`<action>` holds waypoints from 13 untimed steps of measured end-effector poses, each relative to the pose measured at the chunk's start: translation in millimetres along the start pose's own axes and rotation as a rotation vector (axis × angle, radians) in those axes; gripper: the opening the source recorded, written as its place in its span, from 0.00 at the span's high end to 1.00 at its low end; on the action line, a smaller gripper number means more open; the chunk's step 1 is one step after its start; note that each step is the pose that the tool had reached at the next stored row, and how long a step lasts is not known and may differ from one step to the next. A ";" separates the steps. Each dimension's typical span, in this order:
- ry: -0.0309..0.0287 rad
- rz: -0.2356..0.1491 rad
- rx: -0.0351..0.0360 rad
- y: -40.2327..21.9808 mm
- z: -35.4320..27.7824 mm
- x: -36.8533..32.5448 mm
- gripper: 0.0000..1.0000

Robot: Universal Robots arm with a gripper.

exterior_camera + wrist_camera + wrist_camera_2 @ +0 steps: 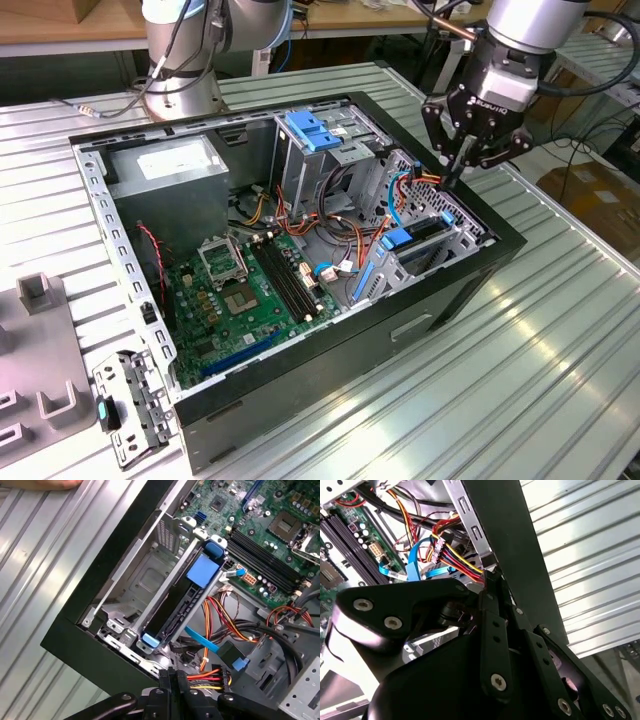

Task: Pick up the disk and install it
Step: 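Insert the first disk wire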

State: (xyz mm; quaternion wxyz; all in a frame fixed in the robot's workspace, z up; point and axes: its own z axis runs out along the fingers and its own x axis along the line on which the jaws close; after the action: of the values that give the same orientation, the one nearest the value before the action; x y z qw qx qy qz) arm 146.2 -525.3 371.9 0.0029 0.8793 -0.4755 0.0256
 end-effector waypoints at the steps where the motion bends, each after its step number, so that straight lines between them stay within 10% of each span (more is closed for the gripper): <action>1: 0.0003 0.018 -0.0008 0.0 0.0 0.0 0.84; 13: 0.0018 0.090 -0.0044 7.8 -0.4 -5.1 0.84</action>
State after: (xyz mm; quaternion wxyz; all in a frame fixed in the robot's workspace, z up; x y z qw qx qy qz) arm 136.9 -525.3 371.9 0.0041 0.8569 -0.5148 0.0255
